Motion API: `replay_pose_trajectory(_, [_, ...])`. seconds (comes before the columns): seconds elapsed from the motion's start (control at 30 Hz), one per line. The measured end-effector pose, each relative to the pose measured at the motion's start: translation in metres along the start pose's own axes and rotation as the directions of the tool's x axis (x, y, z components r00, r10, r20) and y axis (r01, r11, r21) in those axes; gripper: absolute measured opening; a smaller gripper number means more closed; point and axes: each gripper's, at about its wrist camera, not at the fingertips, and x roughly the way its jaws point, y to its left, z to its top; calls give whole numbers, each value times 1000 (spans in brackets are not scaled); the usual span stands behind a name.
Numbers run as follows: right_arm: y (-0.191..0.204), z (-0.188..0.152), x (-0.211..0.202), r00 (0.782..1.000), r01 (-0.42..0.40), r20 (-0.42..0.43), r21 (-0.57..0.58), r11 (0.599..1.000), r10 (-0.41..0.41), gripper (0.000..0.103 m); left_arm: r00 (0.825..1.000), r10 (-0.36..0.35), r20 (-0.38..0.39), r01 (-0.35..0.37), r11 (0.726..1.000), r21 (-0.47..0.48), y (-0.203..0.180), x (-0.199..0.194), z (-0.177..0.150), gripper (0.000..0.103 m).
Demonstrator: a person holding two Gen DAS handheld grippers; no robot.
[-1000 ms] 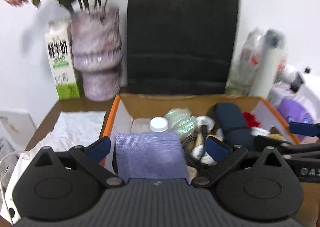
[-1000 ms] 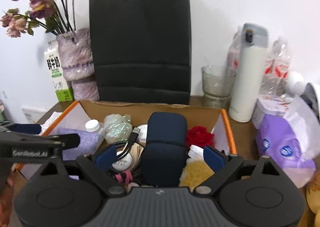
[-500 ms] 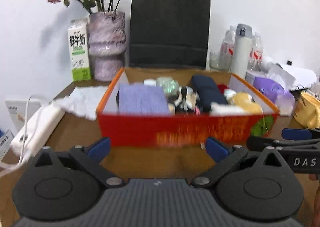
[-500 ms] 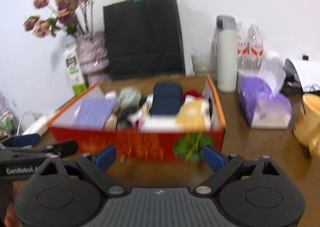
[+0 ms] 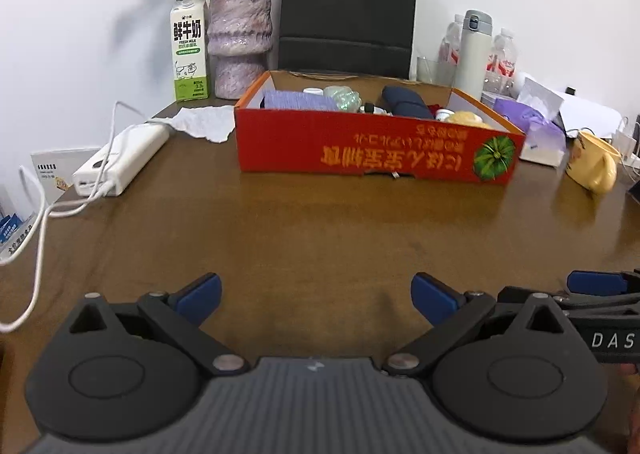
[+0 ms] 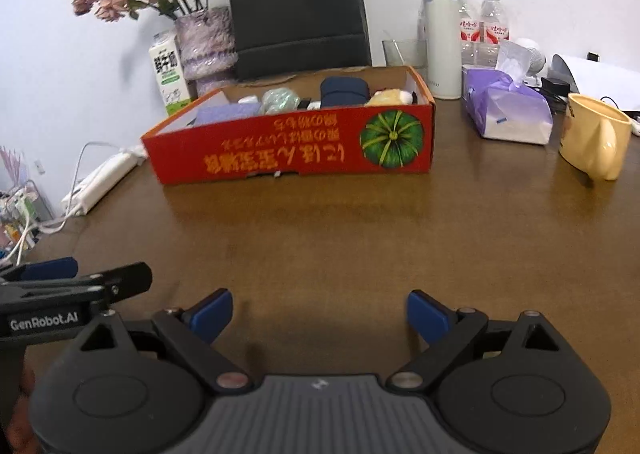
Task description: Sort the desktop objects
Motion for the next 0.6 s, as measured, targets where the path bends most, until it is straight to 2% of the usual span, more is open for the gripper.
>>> replay_pose_trajectory(0.17, [4, -19, -25, 1000, 9, -30, 0, 1000, -9, 94, 999, -1, -53, 2, 1000, 27, -6, -20, -12, 103])
replay_pose_trajectory(0.33, [9, -32, -43, 998, 11, -60, -15, 1000, -12, 94, 996, -11, -85, 12, 1000, 11, -7, -38, -27, 103])
replay_pose_trajectory(0.53, [16, -44, -48, 997, 63, -41, -62, 996, -65, 94, 993, 19, -116, -18, 1000, 12, -6, -32, -36, 103])
replay_pose_trajectory(0.6, [19, -46, -45, 994, 106, -23, -87, 991, -109, 95, 993, 40, -114, -39, 999, 8, -5, -28, -37, 103])
